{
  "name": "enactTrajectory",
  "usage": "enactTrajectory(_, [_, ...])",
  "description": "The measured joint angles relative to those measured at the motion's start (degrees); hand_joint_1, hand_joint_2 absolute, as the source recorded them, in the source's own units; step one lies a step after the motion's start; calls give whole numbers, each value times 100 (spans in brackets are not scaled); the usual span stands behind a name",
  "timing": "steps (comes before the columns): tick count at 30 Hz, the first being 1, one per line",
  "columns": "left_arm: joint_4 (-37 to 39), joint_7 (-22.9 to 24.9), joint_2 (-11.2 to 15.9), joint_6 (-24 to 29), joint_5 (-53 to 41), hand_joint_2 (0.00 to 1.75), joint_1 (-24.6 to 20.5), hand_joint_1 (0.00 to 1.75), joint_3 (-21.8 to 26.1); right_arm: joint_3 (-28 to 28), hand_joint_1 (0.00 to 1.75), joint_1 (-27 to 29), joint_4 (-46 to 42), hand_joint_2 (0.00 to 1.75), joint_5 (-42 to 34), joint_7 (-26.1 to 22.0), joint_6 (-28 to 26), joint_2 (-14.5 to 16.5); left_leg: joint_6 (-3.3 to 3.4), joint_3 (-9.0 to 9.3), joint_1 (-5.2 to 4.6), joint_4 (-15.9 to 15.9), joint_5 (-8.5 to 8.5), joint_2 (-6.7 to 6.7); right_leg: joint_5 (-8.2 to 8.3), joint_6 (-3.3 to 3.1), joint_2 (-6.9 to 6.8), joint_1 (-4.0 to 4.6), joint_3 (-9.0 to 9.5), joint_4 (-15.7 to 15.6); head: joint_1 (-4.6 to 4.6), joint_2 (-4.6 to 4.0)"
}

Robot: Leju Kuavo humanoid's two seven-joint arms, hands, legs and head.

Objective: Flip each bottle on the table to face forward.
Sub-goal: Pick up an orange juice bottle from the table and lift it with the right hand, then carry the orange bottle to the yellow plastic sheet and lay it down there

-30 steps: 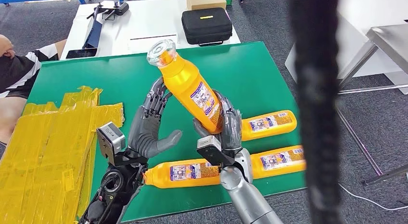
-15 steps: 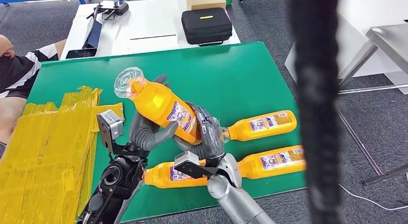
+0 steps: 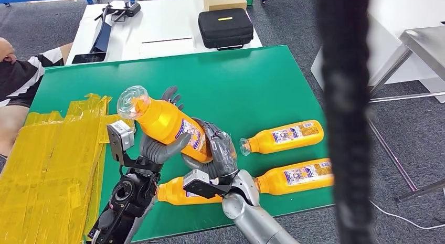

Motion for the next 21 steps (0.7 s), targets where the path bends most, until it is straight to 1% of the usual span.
enactTrajectory(1, [7,-14,-10,61,44,175,3,175,7,11,175,-18,21,175,-12,11,10,1,0,0,0,0,0,0,0,0,0,0,0,0,0,0])
enactTrajectory(7, [-103,-181,-85,409,469,175,89,175,106,113,175,-150,91,175,-120,93,107,3,0,0,0,0,0,0,0,0,0,0,0,0,0,0])
enactTrajectory(21, [-238,-220,-103,483,550,175,153,175,166,204,175,-197,116,175,-131,95,119,5,0,0,0,0,0,0,0,0,0,0,0,0,0,0])
